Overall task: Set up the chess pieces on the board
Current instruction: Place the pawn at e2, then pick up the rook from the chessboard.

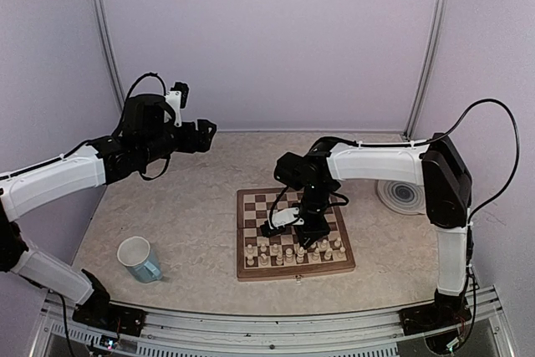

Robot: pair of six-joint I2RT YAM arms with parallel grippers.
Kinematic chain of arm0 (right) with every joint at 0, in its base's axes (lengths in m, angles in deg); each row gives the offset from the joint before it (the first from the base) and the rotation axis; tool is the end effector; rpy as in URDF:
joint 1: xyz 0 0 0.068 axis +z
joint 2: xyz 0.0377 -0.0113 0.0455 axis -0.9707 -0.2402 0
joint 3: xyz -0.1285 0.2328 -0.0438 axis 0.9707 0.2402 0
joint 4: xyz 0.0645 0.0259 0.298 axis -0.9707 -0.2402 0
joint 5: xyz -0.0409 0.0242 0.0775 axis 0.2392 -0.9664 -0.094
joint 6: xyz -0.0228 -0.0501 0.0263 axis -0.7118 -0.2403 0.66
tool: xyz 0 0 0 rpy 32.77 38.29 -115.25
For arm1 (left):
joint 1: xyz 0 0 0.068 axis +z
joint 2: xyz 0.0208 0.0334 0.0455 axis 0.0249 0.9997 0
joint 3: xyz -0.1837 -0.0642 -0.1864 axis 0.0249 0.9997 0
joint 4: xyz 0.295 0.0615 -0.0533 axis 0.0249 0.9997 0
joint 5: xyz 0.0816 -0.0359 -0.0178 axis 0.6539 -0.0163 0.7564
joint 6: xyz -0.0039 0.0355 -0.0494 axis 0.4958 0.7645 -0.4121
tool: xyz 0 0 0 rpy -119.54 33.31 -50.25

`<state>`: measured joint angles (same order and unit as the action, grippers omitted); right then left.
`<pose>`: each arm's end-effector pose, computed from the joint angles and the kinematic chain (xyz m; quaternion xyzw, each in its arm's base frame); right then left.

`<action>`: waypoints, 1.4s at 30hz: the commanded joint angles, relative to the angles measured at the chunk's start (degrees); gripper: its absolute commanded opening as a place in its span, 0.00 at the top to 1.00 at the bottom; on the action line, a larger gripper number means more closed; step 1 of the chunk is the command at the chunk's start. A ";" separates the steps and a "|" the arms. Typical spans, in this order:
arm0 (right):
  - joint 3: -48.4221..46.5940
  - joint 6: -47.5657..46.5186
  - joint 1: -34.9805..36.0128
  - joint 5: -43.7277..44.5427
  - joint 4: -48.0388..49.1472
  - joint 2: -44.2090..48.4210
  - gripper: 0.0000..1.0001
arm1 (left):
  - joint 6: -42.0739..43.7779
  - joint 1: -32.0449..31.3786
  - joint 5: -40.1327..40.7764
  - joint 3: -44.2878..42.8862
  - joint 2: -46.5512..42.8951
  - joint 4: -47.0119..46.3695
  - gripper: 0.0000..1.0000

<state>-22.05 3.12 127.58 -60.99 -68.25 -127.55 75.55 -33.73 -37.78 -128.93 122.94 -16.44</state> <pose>0.2621 0.3452 0.1549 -0.7435 0.6598 0.1092 0.0015 0.3103 -0.2057 0.3078 0.1012 0.8022 -0.1435 0.5706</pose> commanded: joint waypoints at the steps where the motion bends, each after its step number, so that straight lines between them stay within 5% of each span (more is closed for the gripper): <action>1: -0.46 -0.50 0.81 0.18 -1.36 -0.73 0.79 | 0.80 0.41 -0.93 -1.83 0.68 0.66 0.06; 15: -2.08 -2.90 -0.23 1.61 -2.53 4.47 0.68 | 0.89 0.61 -1.41 -2.28 1.39 1.28 0.06; 25: -2.68 0.29 -8.49 -1.00 0.96 5.28 0.66 | 0.27 1.14 -2.91 -3.55 2.58 2.92 0.06; 33: 4.01 -0.54 -13.09 -0.43 8.54 5.49 0.65 | 1.22 0.72 -16.74 -6.32 6.82 5.08 0.22; 37: 5.34 -0.76 -16.62 -3.59 10.83 5.86 0.65 | 2.72 -4.38 -19.20 -6.71 9.89 4.19 0.26; 42: 7.56 2.17 -23.07 -11.16 15.72 10.48 0.64 | 5.51 -14.78 -6.36 -10.18 16.54 6.92 0.30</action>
<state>-16.55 3.28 109.31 -65.49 -57.76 -122.96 78.11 -41.49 -51.03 -135.01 134.85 -12.20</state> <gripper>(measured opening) 0.352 0.712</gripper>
